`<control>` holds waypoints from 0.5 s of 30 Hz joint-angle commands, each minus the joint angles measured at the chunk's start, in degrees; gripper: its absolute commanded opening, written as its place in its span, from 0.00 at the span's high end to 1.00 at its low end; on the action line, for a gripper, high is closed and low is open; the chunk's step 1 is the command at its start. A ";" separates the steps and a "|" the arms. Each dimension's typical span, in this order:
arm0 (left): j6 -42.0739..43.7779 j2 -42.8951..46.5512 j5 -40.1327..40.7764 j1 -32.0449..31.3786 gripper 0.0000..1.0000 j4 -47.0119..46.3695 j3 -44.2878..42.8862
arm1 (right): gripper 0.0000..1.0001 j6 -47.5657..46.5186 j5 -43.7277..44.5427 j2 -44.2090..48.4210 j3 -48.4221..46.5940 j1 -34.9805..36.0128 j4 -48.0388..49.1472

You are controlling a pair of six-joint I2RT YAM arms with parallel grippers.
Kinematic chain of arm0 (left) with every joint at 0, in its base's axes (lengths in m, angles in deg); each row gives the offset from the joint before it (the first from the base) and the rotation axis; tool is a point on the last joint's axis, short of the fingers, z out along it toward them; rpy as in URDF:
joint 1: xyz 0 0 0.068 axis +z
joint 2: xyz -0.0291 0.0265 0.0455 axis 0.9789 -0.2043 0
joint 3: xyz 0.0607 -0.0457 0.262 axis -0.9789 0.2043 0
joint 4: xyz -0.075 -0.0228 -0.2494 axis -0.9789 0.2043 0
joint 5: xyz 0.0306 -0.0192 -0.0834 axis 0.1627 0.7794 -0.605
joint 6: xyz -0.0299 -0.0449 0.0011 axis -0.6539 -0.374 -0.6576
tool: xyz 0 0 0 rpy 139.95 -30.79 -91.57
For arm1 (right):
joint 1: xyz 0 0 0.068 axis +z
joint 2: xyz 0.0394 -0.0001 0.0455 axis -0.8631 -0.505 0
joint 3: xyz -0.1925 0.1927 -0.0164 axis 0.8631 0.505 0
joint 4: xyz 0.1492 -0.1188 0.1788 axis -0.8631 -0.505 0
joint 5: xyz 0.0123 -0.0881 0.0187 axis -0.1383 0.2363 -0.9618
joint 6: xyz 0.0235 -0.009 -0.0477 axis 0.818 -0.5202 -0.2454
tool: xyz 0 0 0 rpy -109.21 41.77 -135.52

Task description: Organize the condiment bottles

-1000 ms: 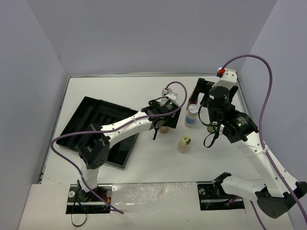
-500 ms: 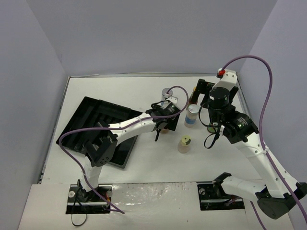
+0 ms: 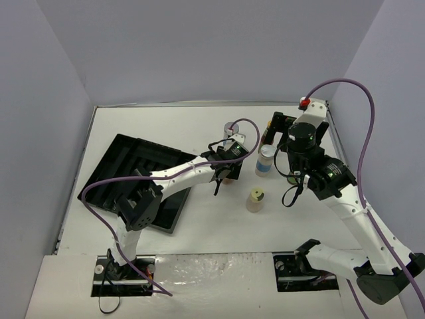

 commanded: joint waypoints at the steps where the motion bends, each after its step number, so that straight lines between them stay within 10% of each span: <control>1: 1.42 4.41 0.51 0.14 1.00 -1.03 -1.98 | 0.00 0.71 1.91 1.36 0.33 -0.19 2.90; 15: 3.91 18.81 3.53 0.99 1.00 5.96 -3.82 | 0.00 1.36 2.32 0.69 1.16 -0.17 2.90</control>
